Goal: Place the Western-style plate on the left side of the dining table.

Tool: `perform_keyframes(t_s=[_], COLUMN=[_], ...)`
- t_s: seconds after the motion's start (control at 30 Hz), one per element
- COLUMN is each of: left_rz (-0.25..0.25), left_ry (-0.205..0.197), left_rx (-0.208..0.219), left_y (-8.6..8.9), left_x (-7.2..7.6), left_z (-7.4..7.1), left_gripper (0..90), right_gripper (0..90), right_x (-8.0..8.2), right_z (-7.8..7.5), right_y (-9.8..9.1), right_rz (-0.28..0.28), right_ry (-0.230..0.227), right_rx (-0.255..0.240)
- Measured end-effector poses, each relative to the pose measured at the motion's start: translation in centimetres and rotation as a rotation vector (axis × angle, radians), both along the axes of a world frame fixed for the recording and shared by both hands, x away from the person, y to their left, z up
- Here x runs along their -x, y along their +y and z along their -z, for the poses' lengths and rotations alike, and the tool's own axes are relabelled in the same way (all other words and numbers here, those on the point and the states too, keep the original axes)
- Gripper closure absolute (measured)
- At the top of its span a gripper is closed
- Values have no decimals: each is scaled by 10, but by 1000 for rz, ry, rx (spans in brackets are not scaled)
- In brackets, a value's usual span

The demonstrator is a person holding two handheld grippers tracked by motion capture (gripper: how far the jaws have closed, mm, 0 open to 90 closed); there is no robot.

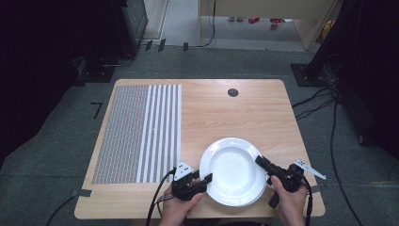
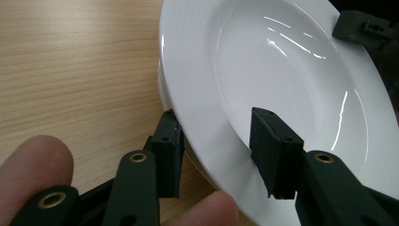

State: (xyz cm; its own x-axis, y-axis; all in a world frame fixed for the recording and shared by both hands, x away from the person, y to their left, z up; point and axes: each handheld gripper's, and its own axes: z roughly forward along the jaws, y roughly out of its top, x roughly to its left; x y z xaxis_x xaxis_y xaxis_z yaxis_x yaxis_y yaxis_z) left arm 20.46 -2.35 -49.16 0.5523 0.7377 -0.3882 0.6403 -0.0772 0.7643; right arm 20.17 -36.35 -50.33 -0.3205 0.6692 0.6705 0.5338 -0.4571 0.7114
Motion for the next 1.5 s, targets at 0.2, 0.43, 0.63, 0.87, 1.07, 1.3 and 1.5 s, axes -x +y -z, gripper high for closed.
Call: perform_keyframes(t_s=[0.2, 0.43, 0.63, 0.87, 1.07, 1.3, 1.5], left_rz=[2, 7, 20, 25, 25, 27, 31], left_ry=[-2, -4, -6, 11, 13, 5, 12], left_rx=[18, 25, 32, 52, 68, 80, 93], left_y=[3, 5, 5, 8, 11, 15, 19], left_x=[-1, -2, -2, -4, -5, -5, -6], left_z=[-3, -5, -7, -8, -10, -16, -22], left_gripper=[601, 611, 619, 627, 641, 649, 645], right_gripper=[800, 798, 798, 802, 801, 802, 801], right_x=[1, 2, 2, 3, 3, 4, 2], right_z=[0, -1, -2, -3, -5, -8, -12], right_y=[1, 2, 1, 2, 4, 6, 10], right_rz=[1, 3, 6, 3, 0, 2, 6], right_ry=[-5, -8, -14, -18, -21, -19, -12], right_rx=[-11, -14, -33, -39, -45, -61, -66])
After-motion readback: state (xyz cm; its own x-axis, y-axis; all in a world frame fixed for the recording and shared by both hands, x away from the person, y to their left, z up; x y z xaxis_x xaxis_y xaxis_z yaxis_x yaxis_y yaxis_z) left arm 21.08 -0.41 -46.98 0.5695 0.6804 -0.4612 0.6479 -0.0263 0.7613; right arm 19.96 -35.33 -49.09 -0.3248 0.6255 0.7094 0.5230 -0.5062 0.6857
